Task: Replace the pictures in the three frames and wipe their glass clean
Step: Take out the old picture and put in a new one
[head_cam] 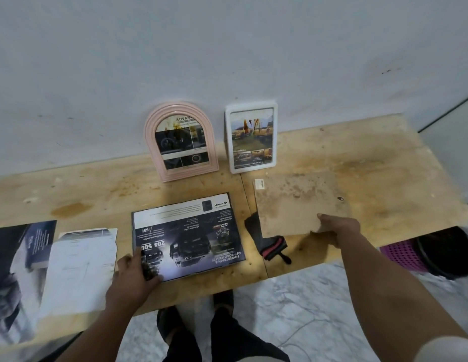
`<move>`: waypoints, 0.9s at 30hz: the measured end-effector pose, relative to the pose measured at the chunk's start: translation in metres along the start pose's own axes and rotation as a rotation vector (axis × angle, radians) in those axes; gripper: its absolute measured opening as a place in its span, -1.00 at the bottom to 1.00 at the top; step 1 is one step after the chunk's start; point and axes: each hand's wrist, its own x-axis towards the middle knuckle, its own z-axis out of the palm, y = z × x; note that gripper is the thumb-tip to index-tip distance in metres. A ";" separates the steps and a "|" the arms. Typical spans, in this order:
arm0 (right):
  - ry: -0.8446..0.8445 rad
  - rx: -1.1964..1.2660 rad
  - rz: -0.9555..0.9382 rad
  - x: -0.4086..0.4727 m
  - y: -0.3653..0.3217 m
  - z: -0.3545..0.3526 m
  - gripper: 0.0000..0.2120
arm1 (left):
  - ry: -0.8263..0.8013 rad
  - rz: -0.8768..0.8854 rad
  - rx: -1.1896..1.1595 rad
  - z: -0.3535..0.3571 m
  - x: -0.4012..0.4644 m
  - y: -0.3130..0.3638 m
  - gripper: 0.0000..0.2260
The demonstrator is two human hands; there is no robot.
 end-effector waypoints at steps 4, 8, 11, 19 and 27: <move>-0.025 0.400 -0.076 -0.060 -0.014 -0.025 -0.67 | -0.043 0.052 0.042 -0.001 -0.002 0.001 -0.07; -0.109 0.674 -0.199 -0.100 -0.018 -0.042 -0.90 | -0.053 0.089 0.131 -0.002 -0.008 0.003 -0.11; -0.172 0.761 -0.244 -0.124 -0.019 -0.045 -0.91 | -0.045 0.107 0.097 -0.001 -0.010 0.002 -0.15; -0.384 0.592 -0.259 -0.183 -0.013 0.028 -0.85 | -0.114 0.111 0.074 0.000 -0.006 -0.006 -0.11; -0.517 0.395 -0.209 -0.231 0.021 0.144 -0.92 | -0.031 0.091 -0.277 -0.008 -0.019 -0.017 -0.46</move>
